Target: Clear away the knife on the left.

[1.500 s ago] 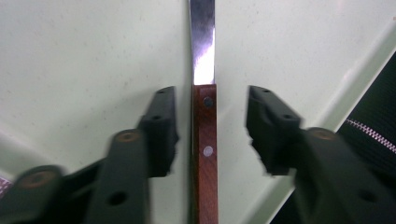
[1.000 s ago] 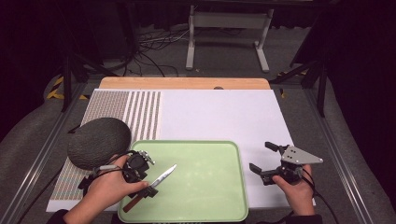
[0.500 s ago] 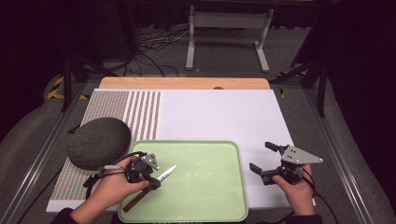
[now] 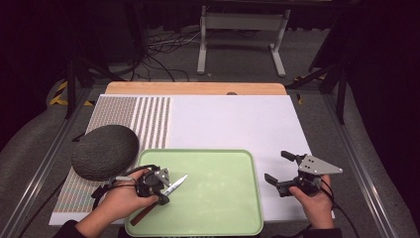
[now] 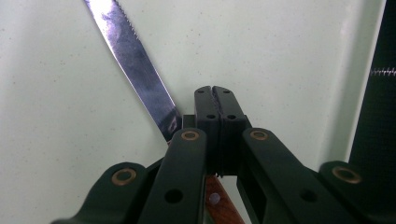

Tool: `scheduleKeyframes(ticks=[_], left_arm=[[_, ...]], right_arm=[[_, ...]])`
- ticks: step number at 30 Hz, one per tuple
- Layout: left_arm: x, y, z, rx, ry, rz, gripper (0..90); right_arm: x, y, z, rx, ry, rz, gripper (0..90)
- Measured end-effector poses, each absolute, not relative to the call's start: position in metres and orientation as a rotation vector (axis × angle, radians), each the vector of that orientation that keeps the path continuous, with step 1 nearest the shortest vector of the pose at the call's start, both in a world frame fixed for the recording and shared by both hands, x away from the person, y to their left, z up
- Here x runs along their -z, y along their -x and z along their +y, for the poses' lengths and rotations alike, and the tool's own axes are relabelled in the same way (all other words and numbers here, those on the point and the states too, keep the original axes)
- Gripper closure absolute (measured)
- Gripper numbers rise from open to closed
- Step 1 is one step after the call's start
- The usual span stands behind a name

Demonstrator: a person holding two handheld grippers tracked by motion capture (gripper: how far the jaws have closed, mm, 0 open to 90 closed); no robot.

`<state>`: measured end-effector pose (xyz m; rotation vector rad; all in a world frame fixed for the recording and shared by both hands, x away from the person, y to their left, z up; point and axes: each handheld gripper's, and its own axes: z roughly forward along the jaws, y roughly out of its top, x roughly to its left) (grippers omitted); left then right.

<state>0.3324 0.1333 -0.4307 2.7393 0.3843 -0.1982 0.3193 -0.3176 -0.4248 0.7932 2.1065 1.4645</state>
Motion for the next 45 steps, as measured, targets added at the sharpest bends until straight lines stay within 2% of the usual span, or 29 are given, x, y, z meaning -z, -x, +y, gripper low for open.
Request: scheduleKeyframes(ticks=[14, 45], left_arm=[[0.434, -0.335, 0.136, 0.202, -2.749, 0.383, 90.0], [0.435, -0.345, 0.157, 0.147, -2.703, 0.507, 90.0]], right_arm=[[0.425, -0.319, -0.318, -1.464, -0.796, 2.107, 1.8], [0.427, -0.320, -0.317, -1.447, -0.794, 2.120, 1.8]])
